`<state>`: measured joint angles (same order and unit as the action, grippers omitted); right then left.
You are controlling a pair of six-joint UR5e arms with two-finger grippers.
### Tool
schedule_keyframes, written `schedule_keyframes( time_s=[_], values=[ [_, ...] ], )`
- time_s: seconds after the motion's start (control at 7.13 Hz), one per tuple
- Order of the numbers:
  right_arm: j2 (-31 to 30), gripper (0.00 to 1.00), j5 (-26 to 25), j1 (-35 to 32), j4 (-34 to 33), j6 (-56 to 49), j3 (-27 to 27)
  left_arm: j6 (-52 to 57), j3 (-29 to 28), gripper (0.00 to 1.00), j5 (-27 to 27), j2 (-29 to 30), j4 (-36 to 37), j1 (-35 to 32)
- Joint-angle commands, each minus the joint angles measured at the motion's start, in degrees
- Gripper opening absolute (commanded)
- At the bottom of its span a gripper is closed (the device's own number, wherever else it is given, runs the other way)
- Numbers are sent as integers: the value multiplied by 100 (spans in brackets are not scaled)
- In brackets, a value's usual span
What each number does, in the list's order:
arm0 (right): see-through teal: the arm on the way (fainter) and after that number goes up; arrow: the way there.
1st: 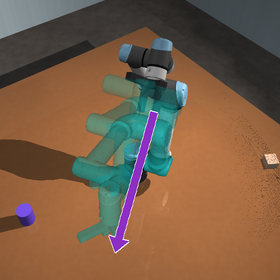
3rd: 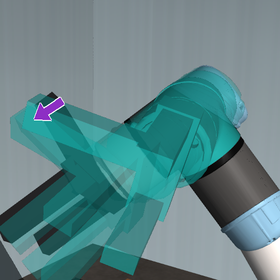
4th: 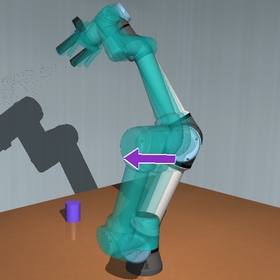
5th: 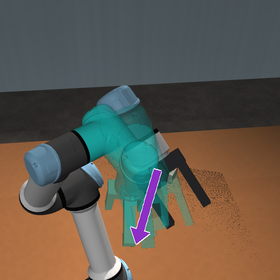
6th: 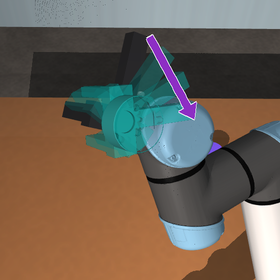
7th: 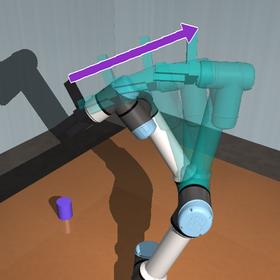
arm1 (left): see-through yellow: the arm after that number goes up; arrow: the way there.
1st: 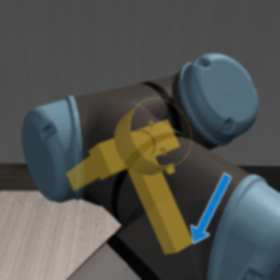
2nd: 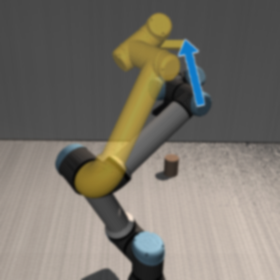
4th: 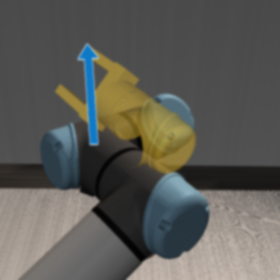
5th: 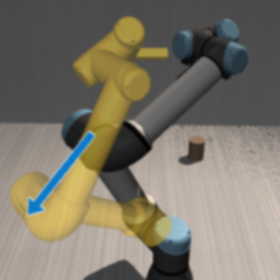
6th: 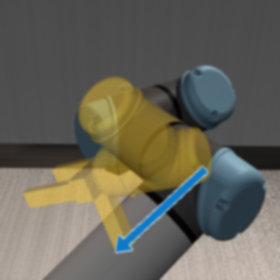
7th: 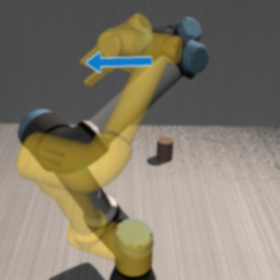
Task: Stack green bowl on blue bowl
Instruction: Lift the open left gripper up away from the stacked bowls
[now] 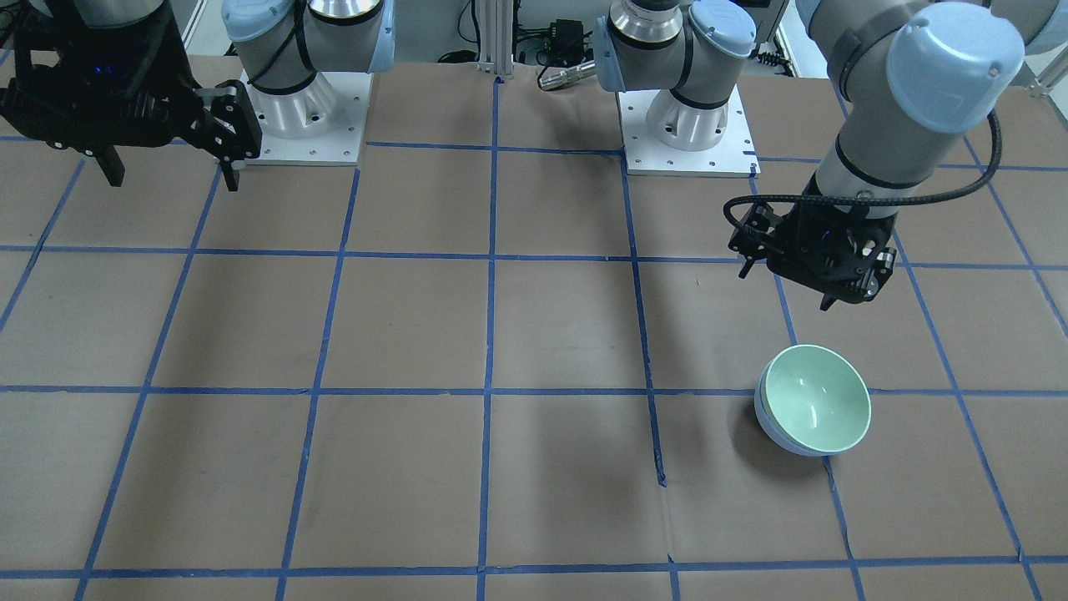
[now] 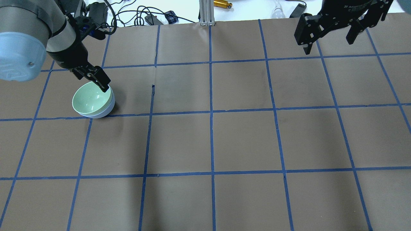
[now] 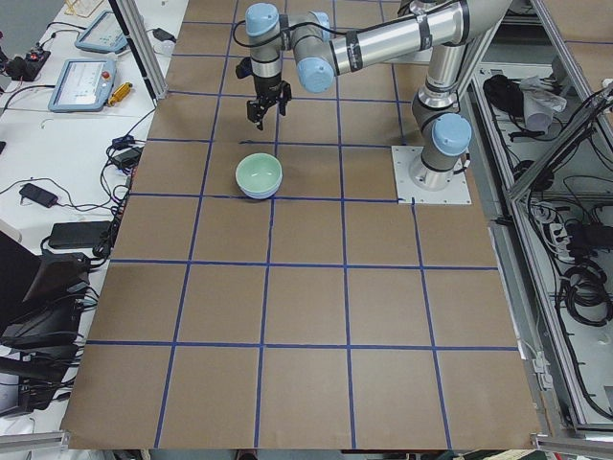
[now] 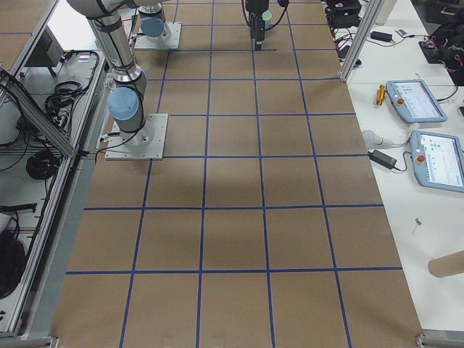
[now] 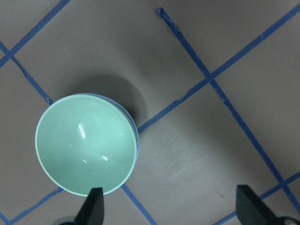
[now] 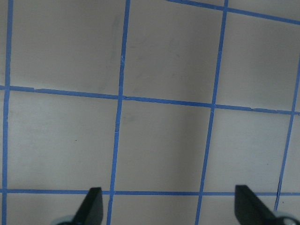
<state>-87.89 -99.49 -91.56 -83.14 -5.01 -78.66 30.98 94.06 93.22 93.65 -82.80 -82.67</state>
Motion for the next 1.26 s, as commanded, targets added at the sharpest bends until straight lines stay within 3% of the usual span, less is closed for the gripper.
schedule_keyframes(
  time_s=[0.0,0.28,0.56,1.12],
  values=[
    [0,100,0,-2,0,0,0,-1711,-220,100,-180,-399,-534,-196],
    [0,100,0,-2,0,0,0,-2058,-274,100,-146,-532,-692,-617],
    [0,100,0,-2,0,0,0,-2377,-273,100,-425,-558,-859,-680],
    [0,100,0,-2,0,0,0,-2360,-274,100,-436,-568,-886,-663]
  ],
)
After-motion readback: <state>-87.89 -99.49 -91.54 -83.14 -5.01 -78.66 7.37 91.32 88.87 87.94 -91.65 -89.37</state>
